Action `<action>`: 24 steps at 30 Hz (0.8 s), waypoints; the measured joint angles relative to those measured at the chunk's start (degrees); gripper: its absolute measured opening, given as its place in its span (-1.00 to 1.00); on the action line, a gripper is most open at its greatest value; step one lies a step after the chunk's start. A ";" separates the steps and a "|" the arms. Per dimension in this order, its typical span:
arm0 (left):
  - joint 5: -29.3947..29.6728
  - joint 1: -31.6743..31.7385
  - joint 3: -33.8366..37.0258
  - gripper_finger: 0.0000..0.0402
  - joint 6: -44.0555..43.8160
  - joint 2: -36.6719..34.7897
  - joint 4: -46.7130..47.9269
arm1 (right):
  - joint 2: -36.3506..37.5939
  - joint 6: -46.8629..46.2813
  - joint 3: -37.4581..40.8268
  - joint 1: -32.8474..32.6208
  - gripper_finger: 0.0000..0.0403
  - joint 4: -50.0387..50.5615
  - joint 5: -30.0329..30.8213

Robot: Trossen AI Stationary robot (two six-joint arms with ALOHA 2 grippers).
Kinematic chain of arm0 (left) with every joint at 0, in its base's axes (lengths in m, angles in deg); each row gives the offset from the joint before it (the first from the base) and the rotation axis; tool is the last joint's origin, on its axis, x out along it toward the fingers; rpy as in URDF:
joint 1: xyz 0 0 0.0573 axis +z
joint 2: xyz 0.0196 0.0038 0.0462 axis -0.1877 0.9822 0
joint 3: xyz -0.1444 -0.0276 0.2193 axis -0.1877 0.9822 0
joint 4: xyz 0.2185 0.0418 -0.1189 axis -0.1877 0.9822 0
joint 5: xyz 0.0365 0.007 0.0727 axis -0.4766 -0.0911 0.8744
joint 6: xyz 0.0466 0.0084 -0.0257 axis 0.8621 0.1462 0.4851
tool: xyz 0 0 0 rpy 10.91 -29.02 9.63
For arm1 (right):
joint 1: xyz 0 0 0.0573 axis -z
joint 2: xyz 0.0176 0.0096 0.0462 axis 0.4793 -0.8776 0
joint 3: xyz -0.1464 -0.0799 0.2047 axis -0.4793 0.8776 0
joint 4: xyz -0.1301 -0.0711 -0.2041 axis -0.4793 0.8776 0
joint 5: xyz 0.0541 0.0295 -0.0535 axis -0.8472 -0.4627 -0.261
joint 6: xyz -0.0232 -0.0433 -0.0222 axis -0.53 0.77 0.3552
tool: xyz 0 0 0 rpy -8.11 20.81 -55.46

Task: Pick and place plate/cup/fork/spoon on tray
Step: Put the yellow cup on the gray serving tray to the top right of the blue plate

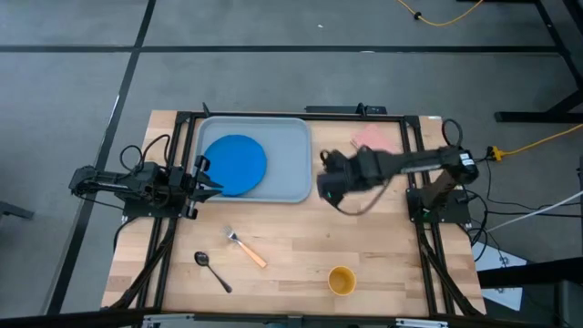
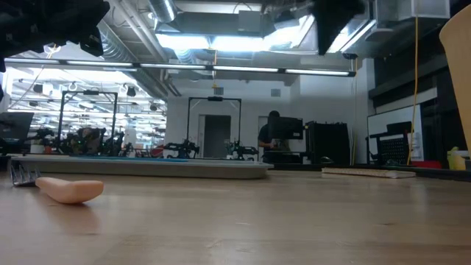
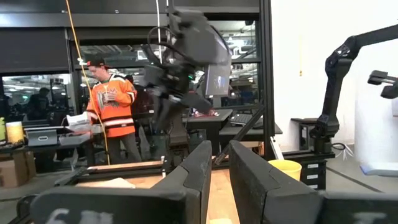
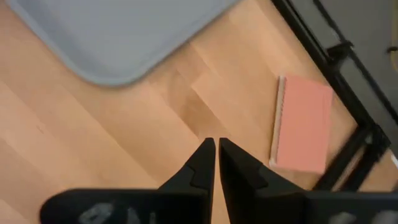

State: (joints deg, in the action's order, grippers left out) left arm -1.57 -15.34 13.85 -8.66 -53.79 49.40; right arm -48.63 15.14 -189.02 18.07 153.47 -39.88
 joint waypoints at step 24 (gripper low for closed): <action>0.00 0.01 -0.01 -0.76 -4.57 0.00 0.00 | 0.23 -17.56 5.87 -26.34 -0.86 -19.66 -7.75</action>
State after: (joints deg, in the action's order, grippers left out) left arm -1.57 -15.33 13.84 -13.23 -53.79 49.40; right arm -48.40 -2.42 -183.15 -8.26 133.81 -47.64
